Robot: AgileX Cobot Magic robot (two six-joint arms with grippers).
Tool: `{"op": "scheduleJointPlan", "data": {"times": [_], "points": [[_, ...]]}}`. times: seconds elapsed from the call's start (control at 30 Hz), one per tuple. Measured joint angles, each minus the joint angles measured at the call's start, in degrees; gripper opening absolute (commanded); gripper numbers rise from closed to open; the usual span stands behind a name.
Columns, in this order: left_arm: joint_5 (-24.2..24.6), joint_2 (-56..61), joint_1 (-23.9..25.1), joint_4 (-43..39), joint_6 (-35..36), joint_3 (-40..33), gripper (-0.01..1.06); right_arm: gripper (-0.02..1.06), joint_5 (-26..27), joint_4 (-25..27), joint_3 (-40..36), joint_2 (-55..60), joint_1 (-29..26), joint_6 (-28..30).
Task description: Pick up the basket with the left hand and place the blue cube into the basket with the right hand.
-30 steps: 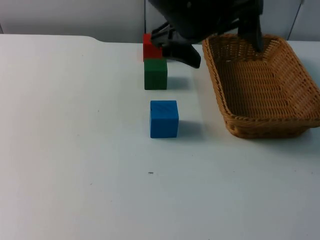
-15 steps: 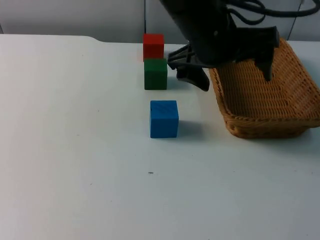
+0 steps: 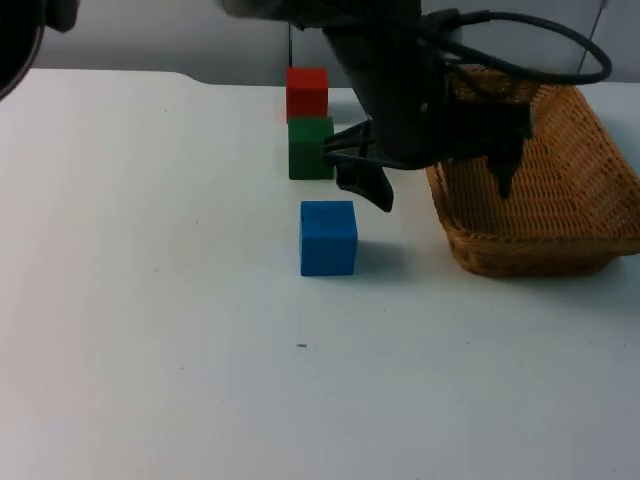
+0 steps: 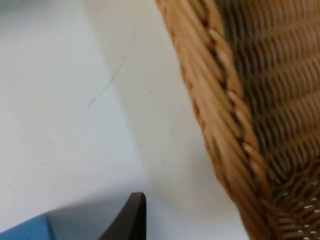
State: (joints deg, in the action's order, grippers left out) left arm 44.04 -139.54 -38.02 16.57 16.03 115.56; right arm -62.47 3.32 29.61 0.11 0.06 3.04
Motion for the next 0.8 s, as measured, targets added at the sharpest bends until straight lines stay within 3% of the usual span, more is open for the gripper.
{"op": "scheduleJointPlan", "data": {"times": [0.8], "points": [[-1.52,-3.25,0.0,0.62,0.41,1.41,1.04,1.04,0.0,0.0,0.0,0.0,0.0,0.0]]}}
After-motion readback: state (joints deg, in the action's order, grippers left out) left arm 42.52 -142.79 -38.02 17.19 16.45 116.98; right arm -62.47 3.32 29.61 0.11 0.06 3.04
